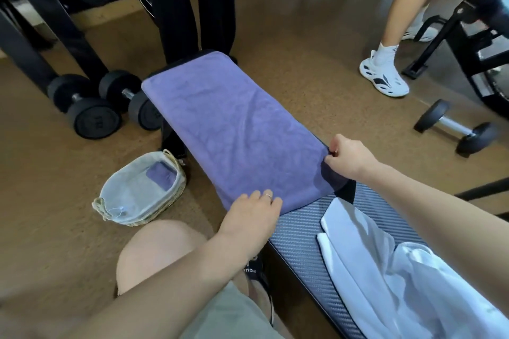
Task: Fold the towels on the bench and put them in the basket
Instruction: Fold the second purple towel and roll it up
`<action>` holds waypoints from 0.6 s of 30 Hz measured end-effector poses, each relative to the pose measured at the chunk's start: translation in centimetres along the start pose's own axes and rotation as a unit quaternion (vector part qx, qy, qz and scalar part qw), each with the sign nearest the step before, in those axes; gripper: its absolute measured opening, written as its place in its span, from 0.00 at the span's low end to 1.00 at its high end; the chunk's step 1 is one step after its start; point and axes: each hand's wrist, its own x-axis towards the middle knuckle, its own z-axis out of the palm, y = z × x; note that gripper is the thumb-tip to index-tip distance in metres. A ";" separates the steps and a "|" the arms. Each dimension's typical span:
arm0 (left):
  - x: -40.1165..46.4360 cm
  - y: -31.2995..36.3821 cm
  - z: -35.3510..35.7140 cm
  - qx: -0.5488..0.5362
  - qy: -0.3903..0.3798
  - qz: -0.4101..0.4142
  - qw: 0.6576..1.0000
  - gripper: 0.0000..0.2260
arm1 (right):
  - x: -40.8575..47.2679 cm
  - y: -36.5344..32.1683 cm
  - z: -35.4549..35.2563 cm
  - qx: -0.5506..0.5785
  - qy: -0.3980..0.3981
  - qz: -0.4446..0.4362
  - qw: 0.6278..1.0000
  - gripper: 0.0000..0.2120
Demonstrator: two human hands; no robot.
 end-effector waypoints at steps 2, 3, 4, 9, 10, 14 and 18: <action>0.4 -0.3 0.9 0.031 0.030 0.005 0.999 0.15 | 0.0 -0.3 -0.3 -0.004 -0.004 0.005 1.000 0.07; 0.7 -0.5 1.1 0.037 0.048 0.001 0.998 0.15 | 0.1 -0.5 -0.5 0.003 -0.006 0.008 1.000 0.06; 0.8 -0.7 1.0 0.031 0.057 0.004 0.998 0.15 | 0.2 -0.5 -0.7 0.017 -0.003 0.015 1.000 0.05; 1.3 -1.4 -1.1 -0.145 0.043 -0.055 0.987 0.02 | 0.7 -0.4 -2.1 0.100 0.049 0.048 0.993 0.04; 1.6 -1.9 -1.2 -0.205 0.032 -0.080 0.975 0.03 | 0.7 -0.4 -2.2 0.099 0.037 0.051 0.993 0.04; 2.3 -3.2 -1.4 -0.227 0.011 -0.095 0.969 0.08 | 0.5 -0.3 -2.2 0.136 -0.037 0.093 0.986 0.03; 2.2 -2.8 -1.7 -0.166 0.003 -0.032 0.986 0.12 | 0.9 -0.2 -2.5 0.216 -0.034 0.123 0.968 0.09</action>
